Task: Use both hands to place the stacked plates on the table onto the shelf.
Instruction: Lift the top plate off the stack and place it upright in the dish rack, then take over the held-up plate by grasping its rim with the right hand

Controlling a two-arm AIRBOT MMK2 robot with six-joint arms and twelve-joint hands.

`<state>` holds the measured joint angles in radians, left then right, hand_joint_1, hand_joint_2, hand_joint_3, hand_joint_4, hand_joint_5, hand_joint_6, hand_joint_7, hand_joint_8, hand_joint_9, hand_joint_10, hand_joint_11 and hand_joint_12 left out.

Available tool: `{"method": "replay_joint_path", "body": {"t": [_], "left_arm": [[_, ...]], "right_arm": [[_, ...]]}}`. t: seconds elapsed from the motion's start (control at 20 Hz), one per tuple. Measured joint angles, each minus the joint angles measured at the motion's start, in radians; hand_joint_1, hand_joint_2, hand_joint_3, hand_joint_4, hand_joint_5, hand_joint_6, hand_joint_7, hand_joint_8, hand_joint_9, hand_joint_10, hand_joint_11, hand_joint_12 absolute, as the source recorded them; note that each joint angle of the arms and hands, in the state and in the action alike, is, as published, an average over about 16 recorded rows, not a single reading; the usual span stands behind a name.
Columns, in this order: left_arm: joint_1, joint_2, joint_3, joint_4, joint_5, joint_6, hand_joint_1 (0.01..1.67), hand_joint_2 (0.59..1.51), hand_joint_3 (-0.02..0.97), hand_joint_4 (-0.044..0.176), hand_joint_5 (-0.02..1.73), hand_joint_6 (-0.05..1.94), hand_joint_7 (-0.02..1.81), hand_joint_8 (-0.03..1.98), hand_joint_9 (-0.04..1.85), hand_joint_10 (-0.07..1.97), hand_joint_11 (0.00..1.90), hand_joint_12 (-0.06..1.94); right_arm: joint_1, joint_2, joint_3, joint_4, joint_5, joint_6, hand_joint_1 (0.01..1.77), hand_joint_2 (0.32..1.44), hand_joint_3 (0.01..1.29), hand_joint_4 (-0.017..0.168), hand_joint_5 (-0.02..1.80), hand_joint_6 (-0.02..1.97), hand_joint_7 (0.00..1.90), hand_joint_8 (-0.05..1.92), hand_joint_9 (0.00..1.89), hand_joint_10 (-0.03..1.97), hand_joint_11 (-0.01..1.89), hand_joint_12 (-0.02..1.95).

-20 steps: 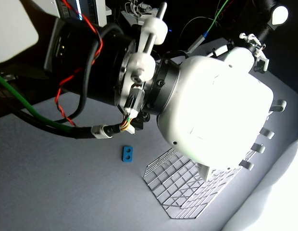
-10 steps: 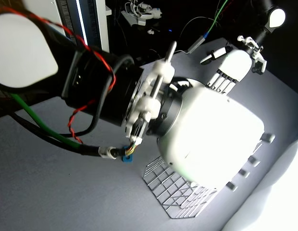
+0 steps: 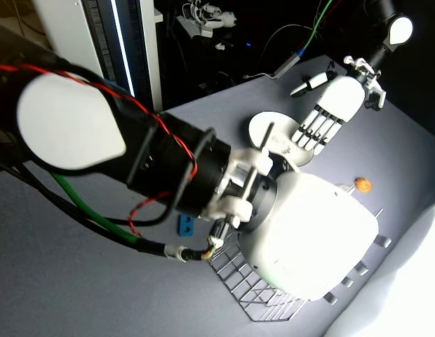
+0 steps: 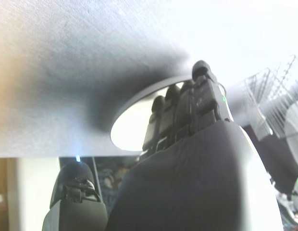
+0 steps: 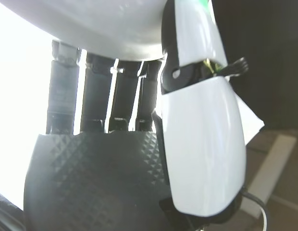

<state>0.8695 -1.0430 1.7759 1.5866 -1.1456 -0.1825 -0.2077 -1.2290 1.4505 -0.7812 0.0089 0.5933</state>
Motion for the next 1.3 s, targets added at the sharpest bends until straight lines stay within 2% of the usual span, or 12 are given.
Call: {"method": "replay_joint_path", "body": {"t": [0.2, 0.35, 0.45, 0.55, 0.7, 0.9, 1.1, 1.2, 1.3], "left_arm": [[0.025, -0.005, 0.003, -0.013, 0.005, -0.006, 0.01, 1.083, 0.013, -0.005, 0.01, 0.00, 0.01, -0.01, -0.03, -0.04, 0.03, 0.02], [0.048, -0.009, 0.008, -0.027, 0.003, -0.014, 0.01, 1.084, 0.012, -0.004, 0.01, 0.00, 0.00, -0.01, -0.03, -0.05, 0.03, 0.02], [0.063, -0.012, 0.012, -0.038, 0.001, -0.021, 0.01, 1.085, 0.012, -0.004, 0.00, -0.01, 0.00, -0.01, -0.03, -0.05, 0.03, 0.02], [0.078, -0.015, 0.017, -0.049, -0.003, -0.030, 0.01, 1.085, 0.012, -0.003, 0.00, -0.01, -0.01, -0.01, -0.03, -0.06, 0.03, 0.02], [0.098, -0.021, 0.024, -0.065, -0.009, -0.043, 0.01, 1.084, 0.012, -0.002, 0.00, -0.01, -0.01, -0.02, -0.03, -0.06, 0.03, 0.01], [0.118, -0.027, 0.034, -0.084, -0.017, -0.060, 0.01, 1.086, 0.011, -0.001, 0.00, -0.01, -0.01, -0.02, -0.03, -0.06, 0.03, 0.00], [0.132, -0.031, 0.040, -0.101, -0.022, -0.073, 0.01, 1.088, 0.012, 0.000, 0.01, -0.01, 0.00, -0.02, -0.03, -0.06, 0.03, -0.01], [0.135, -0.032, 0.041, -0.105, -0.024, -0.076, 0.01, 1.086, 0.012, 0.000, 0.01, -0.01, 0.00, -0.02, -0.03, -0.06, 0.03, -0.01], [0.138, -0.032, 0.042, -0.108, -0.025, -0.079, 0.01, 1.084, 0.011, 0.000, 0.01, -0.01, 0.00, -0.02, -0.03, -0.06, 0.03, -0.02]], "right_arm": [[-0.029, -0.016, 0.022, 0.000, 0.011, 0.002, 1.31, 0.98, 0.01, -0.009, 0.96, 0.83, 1.18, 0.67, 1.22, 0.29, 0.95, 0.90], [-0.049, -0.023, 0.033, 0.008, 0.023, 0.000, 1.29, 1.00, 0.01, -0.009, 0.93, 0.85, 1.15, 0.68, 1.19, 0.26, 0.91, 0.91], [-0.060, -0.026, 0.039, 0.016, 0.033, -0.001, 1.28, 1.02, 0.01, -0.009, 0.91, 0.81, 1.11, 0.61, 1.16, 0.25, 0.87, 0.93], [-0.071, -0.028, 0.045, 0.023, 0.044, -0.003, 1.27, 1.03, 0.01, -0.008, 0.89, 0.71, 1.08, 0.53, 1.13, 0.22, 0.83, 0.95], [-0.083, -0.030, 0.050, 0.034, 0.060, -0.005, 1.24, 1.04, 0.01, -0.007, 0.86, 0.57, 1.03, 0.42, 1.09, 0.07, 0.76, 0.98], [-0.089, -0.032, 0.055, 0.048, 0.082, -0.005, 1.20, 1.05, 0.01, -0.006, 0.79, 0.36, 0.95, 0.23, 1.00, 0.03, 0.63, 1.04], [-0.079, -0.030, 0.058, 0.057, 0.105, -0.010, 1.14, 1.05, 0.01, -0.004, 0.73, 0.12, 0.85, 0.04, 0.87, 0.02, 0.48, 1.10], [-0.068, -0.027, 0.056, 0.043, 0.115, -0.017, 1.11, 1.04, 0.01, -0.003, 0.68, 0.04, 0.79, 0.01, 0.80, 0.02, 0.39, 1.12], [-0.054, -0.021, 0.047, 0.012, 0.123, -0.031, 1.07, 1.04, 0.01, -0.003, 0.60, 0.02, 0.69, 0.01, 0.70, 0.02, 0.31, 1.06]]}}
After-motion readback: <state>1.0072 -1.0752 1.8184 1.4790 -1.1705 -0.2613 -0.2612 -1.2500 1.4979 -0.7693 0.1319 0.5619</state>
